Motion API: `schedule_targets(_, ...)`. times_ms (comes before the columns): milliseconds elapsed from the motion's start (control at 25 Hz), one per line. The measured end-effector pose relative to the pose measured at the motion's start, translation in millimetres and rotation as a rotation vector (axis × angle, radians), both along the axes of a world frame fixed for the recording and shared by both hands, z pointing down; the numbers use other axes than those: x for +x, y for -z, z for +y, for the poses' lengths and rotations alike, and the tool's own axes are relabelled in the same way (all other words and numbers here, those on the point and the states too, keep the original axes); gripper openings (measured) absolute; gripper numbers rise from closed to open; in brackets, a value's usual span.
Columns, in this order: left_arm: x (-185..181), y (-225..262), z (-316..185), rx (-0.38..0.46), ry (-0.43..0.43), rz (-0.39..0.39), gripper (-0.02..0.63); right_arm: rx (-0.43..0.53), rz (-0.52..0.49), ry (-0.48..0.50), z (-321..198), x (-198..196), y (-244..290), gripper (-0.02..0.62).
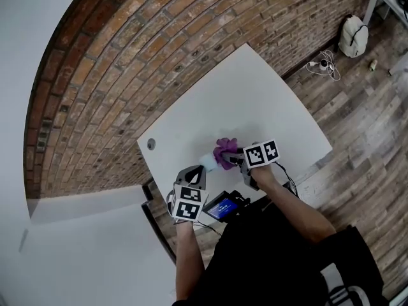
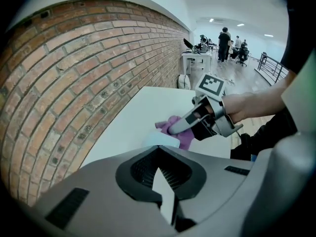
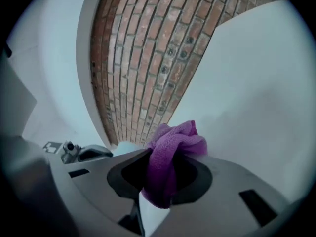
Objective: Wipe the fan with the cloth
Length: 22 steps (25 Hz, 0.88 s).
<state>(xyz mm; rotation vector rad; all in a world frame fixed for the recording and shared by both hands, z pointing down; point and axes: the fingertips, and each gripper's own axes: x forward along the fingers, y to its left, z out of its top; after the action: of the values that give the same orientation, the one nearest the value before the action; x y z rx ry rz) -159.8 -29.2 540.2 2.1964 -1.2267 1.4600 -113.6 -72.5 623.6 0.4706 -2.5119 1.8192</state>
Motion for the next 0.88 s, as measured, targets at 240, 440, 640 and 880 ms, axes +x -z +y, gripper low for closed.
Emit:
schedule_targets(240,0.1,-0.1,0.8,0.010,0.007,0.008,0.000,-0.058,-0.206,-0.045,-34.5,-15.7,36.8,0.094)
schedule_targets(440,-0.5,-0.1,0.9,0.000,0.012,-0.016,-0.005,-0.278,-0.331,-0.075,-3.6,-22.7,19.4,0.094)
schedule_targets(640,-0.8,-0.5,2.1,0.000,0.014,-0.010,-0.005,-0.196,-0.178,0.050,36.5,-10.4,8.2,0.094)
schedule_targets(880,-1.1,0.0,2.3,0.007,0.027,0.002,-0.005,-0.080,-0.188,-0.088,-34.3,-4.6,28.6,0.094)
